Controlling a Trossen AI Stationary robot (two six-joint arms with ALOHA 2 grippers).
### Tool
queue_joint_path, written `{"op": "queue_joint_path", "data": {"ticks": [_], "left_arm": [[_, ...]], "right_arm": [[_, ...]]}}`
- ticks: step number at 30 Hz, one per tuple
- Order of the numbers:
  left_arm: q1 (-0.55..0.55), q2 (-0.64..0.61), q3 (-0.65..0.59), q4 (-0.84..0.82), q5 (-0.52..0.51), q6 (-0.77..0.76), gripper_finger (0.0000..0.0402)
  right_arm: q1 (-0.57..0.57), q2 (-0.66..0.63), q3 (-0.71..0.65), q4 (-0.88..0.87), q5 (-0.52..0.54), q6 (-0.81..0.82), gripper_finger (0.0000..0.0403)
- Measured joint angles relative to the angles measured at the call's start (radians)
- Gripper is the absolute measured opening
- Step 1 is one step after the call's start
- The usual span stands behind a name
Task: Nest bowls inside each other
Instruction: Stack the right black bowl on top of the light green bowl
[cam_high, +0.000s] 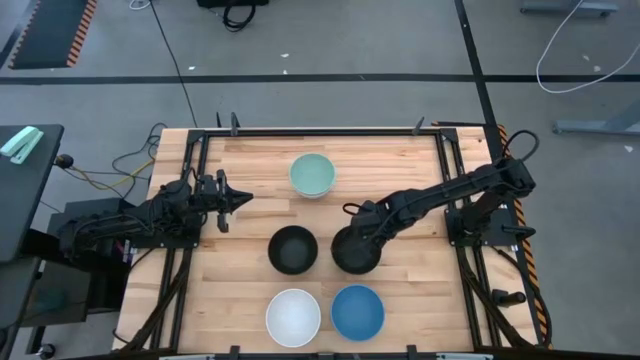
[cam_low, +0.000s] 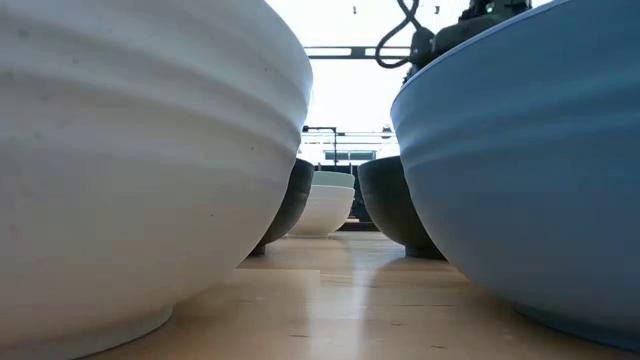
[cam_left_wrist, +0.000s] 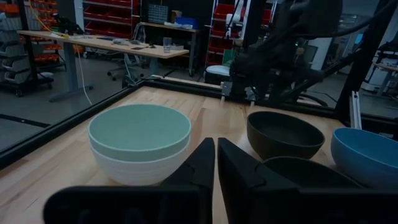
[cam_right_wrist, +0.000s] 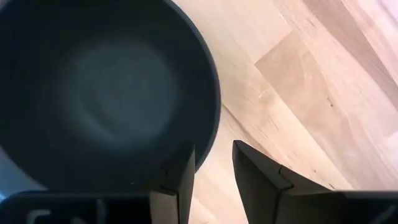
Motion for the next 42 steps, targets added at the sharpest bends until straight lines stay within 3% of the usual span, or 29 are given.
{"op": "queue_joint_path", "data": {"ticks": [42], "left_arm": [[0.000, 0.000, 0.000, 0.001, 0.000, -0.019, 0.0027]], "right_arm": [[-0.052, 0.000, -0.223, 0.276, -0.040, 0.031, 0.0111]]}}
